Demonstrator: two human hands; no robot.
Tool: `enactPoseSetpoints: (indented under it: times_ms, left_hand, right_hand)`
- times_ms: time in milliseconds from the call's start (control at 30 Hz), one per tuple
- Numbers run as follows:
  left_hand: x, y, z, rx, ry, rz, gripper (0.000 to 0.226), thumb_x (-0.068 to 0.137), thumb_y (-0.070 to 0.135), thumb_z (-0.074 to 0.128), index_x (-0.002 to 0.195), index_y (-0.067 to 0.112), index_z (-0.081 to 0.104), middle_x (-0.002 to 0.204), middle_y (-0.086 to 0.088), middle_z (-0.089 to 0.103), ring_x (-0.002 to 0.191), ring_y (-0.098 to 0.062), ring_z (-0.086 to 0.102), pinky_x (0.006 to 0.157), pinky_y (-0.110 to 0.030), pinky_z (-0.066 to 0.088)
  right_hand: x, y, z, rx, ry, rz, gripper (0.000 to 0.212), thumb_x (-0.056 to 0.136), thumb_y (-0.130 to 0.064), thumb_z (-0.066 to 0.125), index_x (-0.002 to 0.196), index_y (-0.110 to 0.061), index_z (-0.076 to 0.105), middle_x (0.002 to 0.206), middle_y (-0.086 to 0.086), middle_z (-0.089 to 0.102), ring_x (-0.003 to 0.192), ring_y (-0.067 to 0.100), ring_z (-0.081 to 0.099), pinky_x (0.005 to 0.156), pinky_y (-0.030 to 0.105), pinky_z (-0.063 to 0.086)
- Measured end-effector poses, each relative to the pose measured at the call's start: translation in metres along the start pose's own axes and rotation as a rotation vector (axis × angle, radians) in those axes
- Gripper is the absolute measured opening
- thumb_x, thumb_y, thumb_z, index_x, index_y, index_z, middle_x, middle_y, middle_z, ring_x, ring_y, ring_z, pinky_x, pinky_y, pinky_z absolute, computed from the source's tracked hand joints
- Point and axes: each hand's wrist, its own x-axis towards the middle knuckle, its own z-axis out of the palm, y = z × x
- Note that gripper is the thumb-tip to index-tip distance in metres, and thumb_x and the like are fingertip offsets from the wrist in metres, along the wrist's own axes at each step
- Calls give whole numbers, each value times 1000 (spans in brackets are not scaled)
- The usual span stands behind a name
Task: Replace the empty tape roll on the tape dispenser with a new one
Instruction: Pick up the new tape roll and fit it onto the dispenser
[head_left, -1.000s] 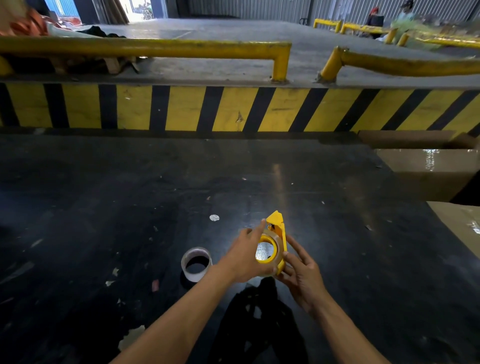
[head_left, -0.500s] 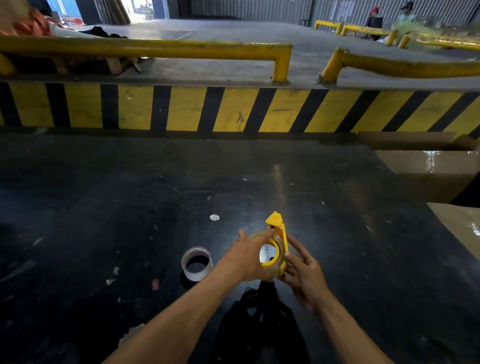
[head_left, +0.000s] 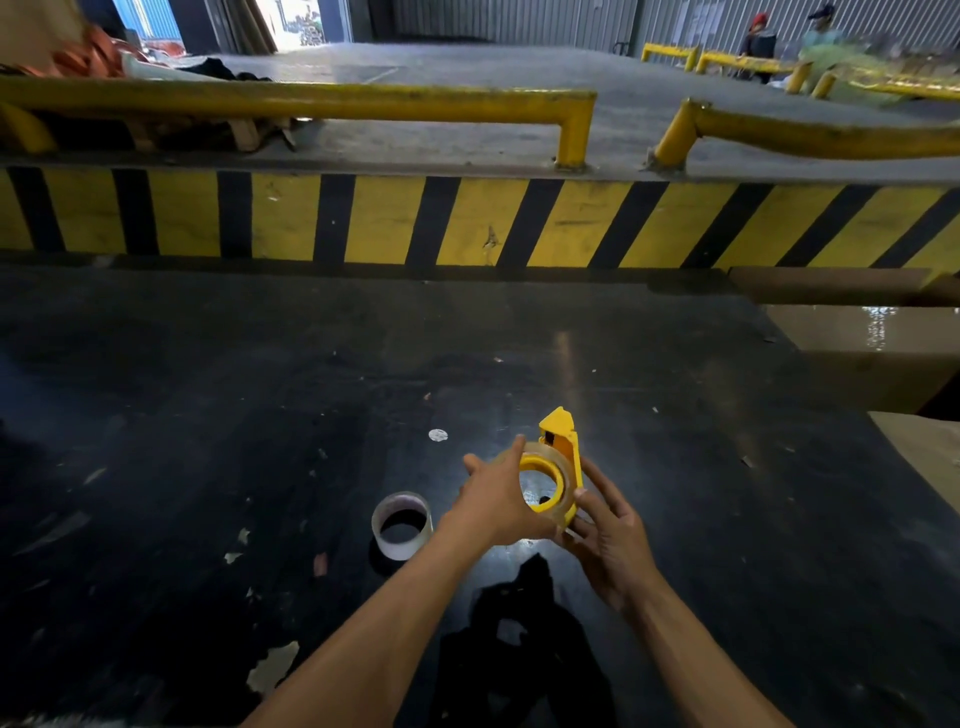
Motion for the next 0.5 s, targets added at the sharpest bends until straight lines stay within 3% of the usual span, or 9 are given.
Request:
enactPoseSetpoints:
  times_ms: [100, 267, 367, 433, 500]
  left_hand:
    - [1, 2, -10, 0, -15, 56, 111, 85, 49, 74, 158, 43, -10, 150, -23, 19, 127, -44, 51, 109, -49, 45]
    - [-6, 10, 0, 48, 197, 172, 90, 98, 33, 54, 159, 35, -12, 140, -21, 27, 121, -40, 40, 109, -50, 40]
    - [-10, 9, 6, 64, 302, 332, 88, 99, 21, 51, 161, 29, -11, 132, -17, 33, 113, -33, 42, 106, -49, 44]
    - [-7, 5, 5, -66, 370, 432, 84, 98, 15, 51, 162, 27, -3, 124, -10, 38, 105, -27, 46, 103, -46, 47]
    - [-4, -1, 2, -342, 409, 466, 84, 97, 11, 56, 161, 30, 6, 120, -5, 43, 104, -21, 51, 101, -38, 50]
  right_hand:
    - [2, -3, 0, 55, 23, -1, 38, 94, -15, 61, 129, -31, 62, 115, 12, 75, 105, 40, 71, 94, 57, 52]
    - [4, -11, 15, 92, 37, -9, 42, 92, -17, 64, 131, -31, 55, 118, 18, 71, 97, 37, 73, 83, 49, 58]
    - [7, -13, 19, 117, 46, -32, 47, 92, -12, 64, 132, -30, 47, 128, 20, 65, 112, 45, 66, 90, 55, 55]
    - [9, -15, 18, 231, 37, -18, 47, 94, -6, 59, 135, -25, 46, 133, 20, 60, 117, 44, 62, 90, 54, 54]
    - [10, -18, 15, 350, 8, 21, 49, 93, -4, 56, 139, -19, 46, 139, 19, 56, 119, 39, 60, 90, 55, 55]
